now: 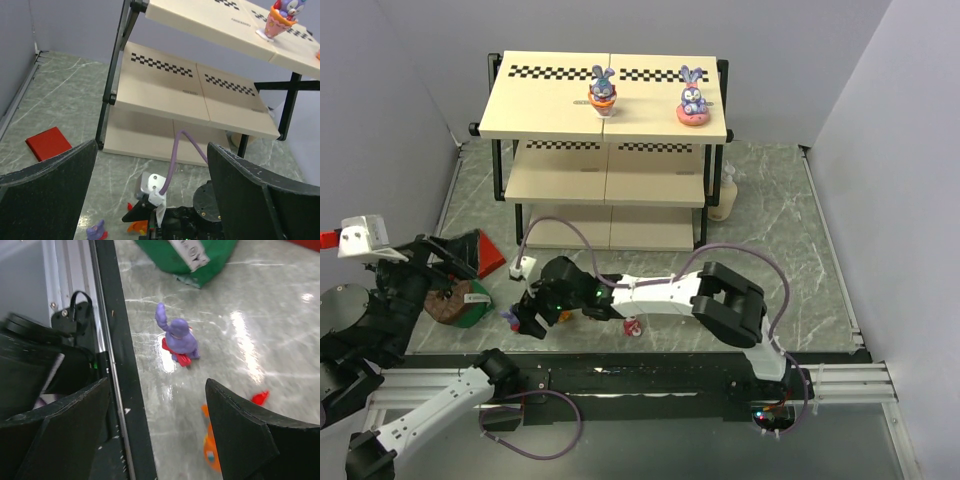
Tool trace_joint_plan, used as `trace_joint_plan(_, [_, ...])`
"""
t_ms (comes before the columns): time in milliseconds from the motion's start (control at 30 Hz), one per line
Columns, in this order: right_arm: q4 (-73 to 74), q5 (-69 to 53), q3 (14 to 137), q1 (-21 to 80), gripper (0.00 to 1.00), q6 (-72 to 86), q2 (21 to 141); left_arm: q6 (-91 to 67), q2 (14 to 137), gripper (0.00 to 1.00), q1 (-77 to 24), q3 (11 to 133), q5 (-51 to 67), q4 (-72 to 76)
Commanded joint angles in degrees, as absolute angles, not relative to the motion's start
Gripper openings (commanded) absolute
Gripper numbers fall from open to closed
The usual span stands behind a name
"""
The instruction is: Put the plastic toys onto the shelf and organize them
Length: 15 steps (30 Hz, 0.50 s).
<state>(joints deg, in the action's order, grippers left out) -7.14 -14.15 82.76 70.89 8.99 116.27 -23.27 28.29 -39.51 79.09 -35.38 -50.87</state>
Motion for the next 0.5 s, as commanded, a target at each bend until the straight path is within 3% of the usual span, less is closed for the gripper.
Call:
trace_joint_plan(0, [-17.82, -16.70, 84.99, 71.28, 0.84, 4.66, 118.82, -22.76, 29.79, 0.96, -39.55, 79.19, -34.89, -51.68])
trace_joint_plan(367, [-21.53, -15.47, 93.25, 71.19, 0.86, 0.79, 129.37, -23.55, 33.05, 0.96, -39.55, 81.74, -32.78, -55.46])
trace_joint_plan(467, [-20.13, -14.42, 95.62, 71.19, 0.81, 0.88, 131.30, -23.64, 32.87, 0.96, -39.55, 81.56, -32.52, -55.81])
